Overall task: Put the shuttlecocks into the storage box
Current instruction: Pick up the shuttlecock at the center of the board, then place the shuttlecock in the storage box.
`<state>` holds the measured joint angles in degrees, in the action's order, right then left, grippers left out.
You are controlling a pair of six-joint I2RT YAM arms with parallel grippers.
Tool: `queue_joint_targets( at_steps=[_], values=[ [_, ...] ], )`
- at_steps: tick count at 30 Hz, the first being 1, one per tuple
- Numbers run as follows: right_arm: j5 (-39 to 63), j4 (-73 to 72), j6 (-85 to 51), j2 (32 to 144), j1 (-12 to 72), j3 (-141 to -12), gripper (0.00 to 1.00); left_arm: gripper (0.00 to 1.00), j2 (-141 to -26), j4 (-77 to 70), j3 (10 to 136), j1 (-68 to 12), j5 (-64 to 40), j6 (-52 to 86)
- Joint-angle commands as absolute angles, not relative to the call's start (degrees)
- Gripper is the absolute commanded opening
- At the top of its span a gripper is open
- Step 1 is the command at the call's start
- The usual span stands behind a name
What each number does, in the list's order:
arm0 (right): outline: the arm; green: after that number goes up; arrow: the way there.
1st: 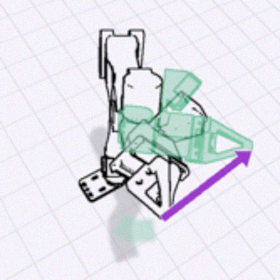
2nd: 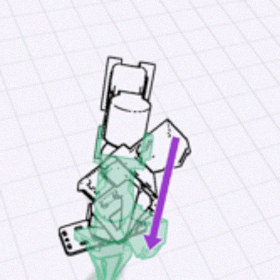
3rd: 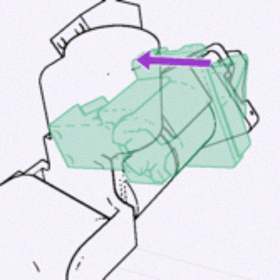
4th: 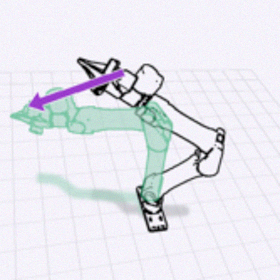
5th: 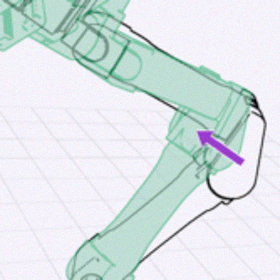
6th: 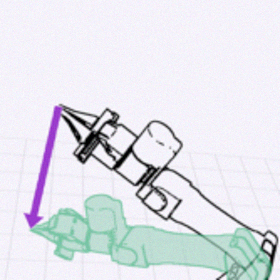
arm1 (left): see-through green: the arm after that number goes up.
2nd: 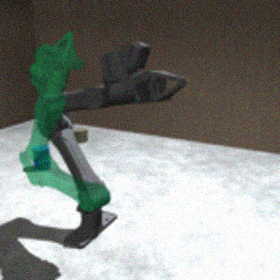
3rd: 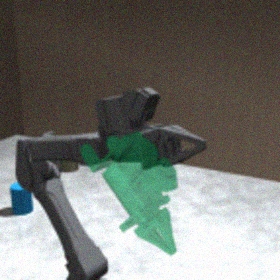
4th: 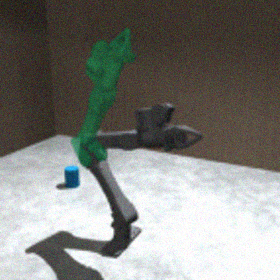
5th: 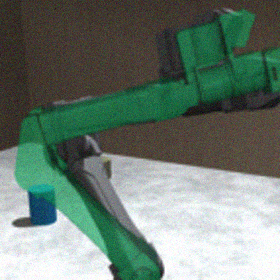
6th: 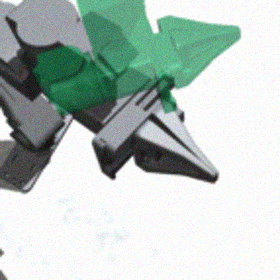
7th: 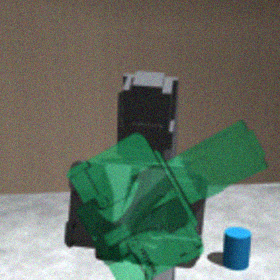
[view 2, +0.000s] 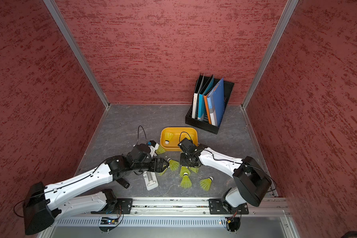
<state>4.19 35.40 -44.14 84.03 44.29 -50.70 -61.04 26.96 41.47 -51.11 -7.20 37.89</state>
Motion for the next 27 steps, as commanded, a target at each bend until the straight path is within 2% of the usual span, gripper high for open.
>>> queue_joint_targets(
  at_steps=[1, 9, 14, 21, 27],
  values=[
    [6.3, 38.1, -45.1, 80.0, 44.8, -50.2, 0.19, 1.0, -61.3, 25.6, 42.1, -51.6, -6.2, 38.1],
    [7.9, 43.4, -44.8, 73.4, 44.8, -50.7, 0.18, 1.0, -62.2, 25.1, 43.4, -51.9, -5.7, 38.2],
    [5.5, 49.4, -41.7, 70.8, 44.7, -56.9, 0.18, 1.0, -62.4, 25.2, 46.2, -51.8, -5.5, 38.1],
    [6.6, 49.3, -36.5, 77.0, 41.0, -67.7, 0.18, 1.0, -64.7, 24.0, 50.3, -46.5, -10.1, 37.9],
    [7.7, 47.2, -32.7, 86.3, 38.3, -74.7, 0.18, 1.0, -67.8, 22.1, 52.4, -37.5, -17.4, 37.2]
  ],
)
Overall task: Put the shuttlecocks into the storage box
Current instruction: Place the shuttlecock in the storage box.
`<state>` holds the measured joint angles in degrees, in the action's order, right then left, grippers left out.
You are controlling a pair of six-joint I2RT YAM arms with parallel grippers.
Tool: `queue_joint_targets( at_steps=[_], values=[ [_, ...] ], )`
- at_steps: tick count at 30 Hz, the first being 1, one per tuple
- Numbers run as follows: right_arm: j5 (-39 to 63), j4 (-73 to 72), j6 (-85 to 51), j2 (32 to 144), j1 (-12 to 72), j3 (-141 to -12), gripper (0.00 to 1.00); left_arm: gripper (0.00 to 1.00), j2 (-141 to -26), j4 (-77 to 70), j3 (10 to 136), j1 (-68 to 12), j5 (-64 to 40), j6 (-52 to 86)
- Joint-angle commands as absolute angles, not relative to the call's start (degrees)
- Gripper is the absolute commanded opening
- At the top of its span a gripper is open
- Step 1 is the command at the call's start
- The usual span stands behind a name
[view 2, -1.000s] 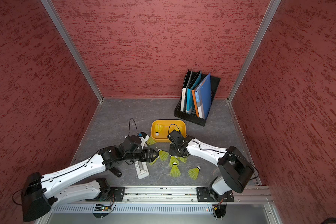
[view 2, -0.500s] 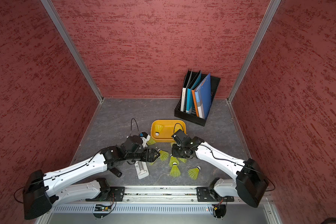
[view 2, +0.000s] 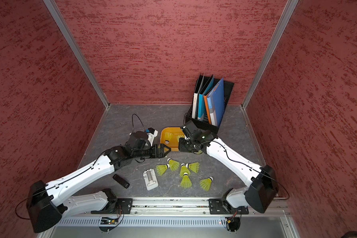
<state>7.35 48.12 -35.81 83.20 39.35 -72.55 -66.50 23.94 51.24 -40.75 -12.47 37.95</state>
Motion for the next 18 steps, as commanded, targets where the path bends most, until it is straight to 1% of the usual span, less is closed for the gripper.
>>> queue_joint_targets(
  at_steps=[1, 7, 13, 18],
  values=[
    [7.9, 47.0, -32.1, 87.9, 38.0, -75.7, 0.18, 1.0, -68.7, 22.1, 52.8, -36.1, -18.5, 37.2],
    [7.1, 45.5, -29.0, 96.4, 36.5, -80.0, 0.18, 1.0, -73.1, 21.7, 54.9, -31.3, -21.5, 36.1],
    [7.5, 43.9, -26.6, 103.0, 35.0, -82.3, 0.18, 1.0, -78.7, 20.8, 56.5, -29.8, -22.4, 35.0],
    [8.0, 43.0, -25.4, 106.0, 33.8, -83.5, 0.18, 1.0, -81.6, 19.3, 56.6, -29.0, -23.0, 35.1]
  ],
)
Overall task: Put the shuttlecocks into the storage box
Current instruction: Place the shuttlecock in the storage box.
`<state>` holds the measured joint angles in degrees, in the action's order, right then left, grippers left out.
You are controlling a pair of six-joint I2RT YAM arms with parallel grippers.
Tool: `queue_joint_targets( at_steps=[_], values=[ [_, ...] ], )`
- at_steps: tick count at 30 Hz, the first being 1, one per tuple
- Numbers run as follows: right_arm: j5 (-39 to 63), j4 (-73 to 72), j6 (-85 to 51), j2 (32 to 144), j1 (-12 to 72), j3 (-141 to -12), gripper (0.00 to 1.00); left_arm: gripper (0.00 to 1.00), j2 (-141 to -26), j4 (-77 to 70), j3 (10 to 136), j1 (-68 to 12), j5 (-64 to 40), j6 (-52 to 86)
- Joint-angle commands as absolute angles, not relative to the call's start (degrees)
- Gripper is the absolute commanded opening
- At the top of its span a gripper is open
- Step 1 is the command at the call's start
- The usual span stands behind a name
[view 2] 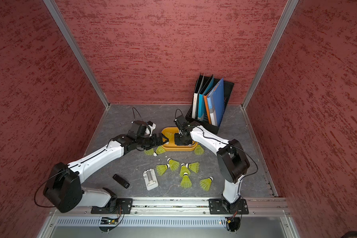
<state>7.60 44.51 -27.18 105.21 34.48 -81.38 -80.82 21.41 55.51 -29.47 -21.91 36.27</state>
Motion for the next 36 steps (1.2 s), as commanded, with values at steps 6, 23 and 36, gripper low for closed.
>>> queue_joint_targets(
  at_steps=[6, 23, 36],
  values=[
    [7.9, 42.7, -24.5, 109.8, 32.9, -84.7, 0.18, 1.0, -84.2, 19.1, 58.4, -28.9, -23.2, 34.6],
    [6.3, 43.7, -22.2, 114.9, 31.0, -86.8, 0.19, 1.0, -84.7, 19.4, 58.8, -29.0, -23.2, 34.5],
    [3.0, 45.3, -23.4, 116.1, 30.4, -87.1, 0.21, 1.0, -85.0, 20.4, 58.7, -30.1, -24.7, 33.2]
  ],
)
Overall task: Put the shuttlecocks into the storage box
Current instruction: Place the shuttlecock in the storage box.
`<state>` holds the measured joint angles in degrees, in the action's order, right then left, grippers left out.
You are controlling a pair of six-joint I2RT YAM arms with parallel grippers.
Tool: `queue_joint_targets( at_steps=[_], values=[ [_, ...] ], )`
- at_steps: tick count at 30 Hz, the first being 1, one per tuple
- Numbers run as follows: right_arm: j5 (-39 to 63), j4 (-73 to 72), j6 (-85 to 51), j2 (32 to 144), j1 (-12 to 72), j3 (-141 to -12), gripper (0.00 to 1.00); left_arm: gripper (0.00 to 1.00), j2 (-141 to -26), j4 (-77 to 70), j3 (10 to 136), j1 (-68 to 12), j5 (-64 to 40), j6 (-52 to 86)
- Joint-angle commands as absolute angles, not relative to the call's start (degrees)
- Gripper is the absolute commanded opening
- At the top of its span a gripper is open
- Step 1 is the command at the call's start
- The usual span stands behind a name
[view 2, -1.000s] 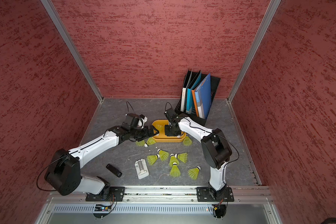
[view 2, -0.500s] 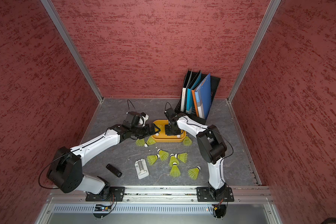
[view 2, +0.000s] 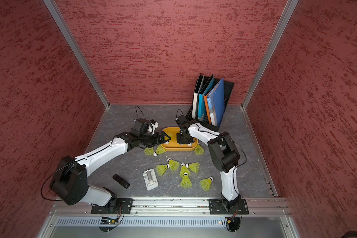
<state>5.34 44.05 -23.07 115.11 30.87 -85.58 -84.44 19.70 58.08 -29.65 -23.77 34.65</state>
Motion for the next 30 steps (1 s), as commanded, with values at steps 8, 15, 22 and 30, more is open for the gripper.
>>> queue_joint_targets(
  at_steps=[8, 15, 22, 30],
  values=[
    [3.1, 45.4, -24.0, 116.7, 30.3, -87.2, 0.25, 1.0, -85.3, 20.3, 59.2, -30.1, -24.3, 33.5],
    [2.6, 45.9, -24.9, 117.2, 30.3, -87.2, 0.31, 1.0, -85.1, 20.2, 59.1, -30.1, -24.3, 33.4],
    [3.1, 45.4, -25.9, 117.1, 30.2, -86.9, 0.34, 1.0, -84.7, 20.3, 58.9, -30.0, -24.3, 33.4],
    [3.8, 45.0, -26.8, 115.7, 30.2, -86.7, 0.4, 1.0, -84.6, 20.6, 58.8, -30.1, -24.2, 33.3]
  ],
)
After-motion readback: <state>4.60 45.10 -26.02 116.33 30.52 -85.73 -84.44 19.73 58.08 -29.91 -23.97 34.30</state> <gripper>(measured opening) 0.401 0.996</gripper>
